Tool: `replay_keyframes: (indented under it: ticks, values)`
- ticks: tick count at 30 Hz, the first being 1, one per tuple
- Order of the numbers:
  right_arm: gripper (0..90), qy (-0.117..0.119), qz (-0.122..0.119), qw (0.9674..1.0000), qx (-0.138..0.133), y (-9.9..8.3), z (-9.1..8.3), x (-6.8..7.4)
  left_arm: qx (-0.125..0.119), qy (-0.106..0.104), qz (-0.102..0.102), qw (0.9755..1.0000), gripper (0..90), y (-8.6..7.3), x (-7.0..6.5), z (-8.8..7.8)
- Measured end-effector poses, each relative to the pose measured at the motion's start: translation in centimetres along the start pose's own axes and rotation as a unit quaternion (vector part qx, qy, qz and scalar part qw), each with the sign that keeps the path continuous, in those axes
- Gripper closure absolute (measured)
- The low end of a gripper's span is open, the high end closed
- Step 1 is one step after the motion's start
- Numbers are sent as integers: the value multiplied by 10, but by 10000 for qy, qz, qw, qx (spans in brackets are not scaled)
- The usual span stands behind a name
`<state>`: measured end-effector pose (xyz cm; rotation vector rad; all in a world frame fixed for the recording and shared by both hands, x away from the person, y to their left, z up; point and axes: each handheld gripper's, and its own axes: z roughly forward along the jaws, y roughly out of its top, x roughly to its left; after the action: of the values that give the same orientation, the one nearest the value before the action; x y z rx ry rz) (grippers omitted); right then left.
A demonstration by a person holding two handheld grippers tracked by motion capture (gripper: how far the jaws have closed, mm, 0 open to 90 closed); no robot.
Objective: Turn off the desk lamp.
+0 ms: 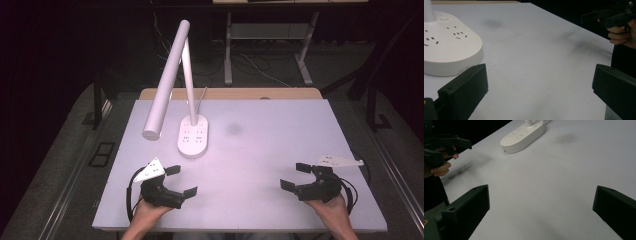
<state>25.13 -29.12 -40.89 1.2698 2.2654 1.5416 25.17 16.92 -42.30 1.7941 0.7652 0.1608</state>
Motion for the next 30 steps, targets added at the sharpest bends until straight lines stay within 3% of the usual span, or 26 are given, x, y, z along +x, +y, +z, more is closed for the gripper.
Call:
replay_keyframes:
  ticks: [30]
  values:
    - [8,33,13,9995,300,2,1,0,32,1,48,10000,0,0,-1,-1]
